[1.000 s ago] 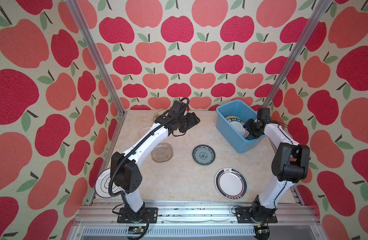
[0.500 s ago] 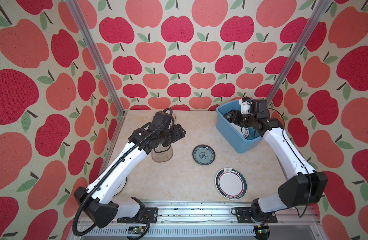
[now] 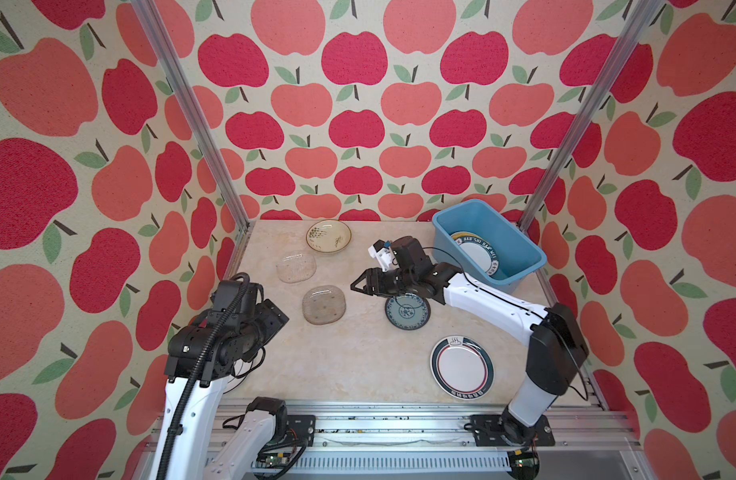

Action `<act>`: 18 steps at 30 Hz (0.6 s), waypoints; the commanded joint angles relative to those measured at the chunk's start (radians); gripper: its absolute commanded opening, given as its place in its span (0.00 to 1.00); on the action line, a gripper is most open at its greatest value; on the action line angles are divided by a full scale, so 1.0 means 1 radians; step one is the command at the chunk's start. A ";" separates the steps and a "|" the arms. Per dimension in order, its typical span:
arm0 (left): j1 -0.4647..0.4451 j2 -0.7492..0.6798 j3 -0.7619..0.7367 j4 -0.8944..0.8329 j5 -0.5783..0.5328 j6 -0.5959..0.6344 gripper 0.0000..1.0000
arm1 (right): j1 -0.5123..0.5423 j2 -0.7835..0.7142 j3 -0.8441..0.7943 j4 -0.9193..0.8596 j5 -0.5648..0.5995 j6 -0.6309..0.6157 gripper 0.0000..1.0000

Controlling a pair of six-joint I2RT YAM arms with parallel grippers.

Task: Place the plates into the plastic bin on the countertop
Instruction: 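Open the right gripper and move it toward the white dark-rimmed plate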

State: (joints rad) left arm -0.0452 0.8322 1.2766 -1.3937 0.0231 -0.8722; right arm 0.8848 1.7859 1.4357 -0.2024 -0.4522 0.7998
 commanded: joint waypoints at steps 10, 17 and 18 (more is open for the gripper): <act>0.715 0.085 -0.170 -0.022 0.160 0.295 0.85 | 0.207 0.419 0.315 0.280 -0.115 0.227 0.60; 0.889 0.076 -0.281 0.037 0.148 0.273 0.91 | 0.249 0.646 0.502 0.358 -0.133 0.327 0.60; 0.915 0.074 -0.300 0.041 0.156 0.258 0.91 | 0.253 0.669 0.521 0.371 -0.132 0.342 0.61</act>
State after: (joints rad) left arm 0.8204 0.9154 1.0206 -1.3663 0.1715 -0.6037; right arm 1.1320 2.3993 1.8984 0.1040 -0.5671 1.0718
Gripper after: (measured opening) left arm 0.913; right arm 0.605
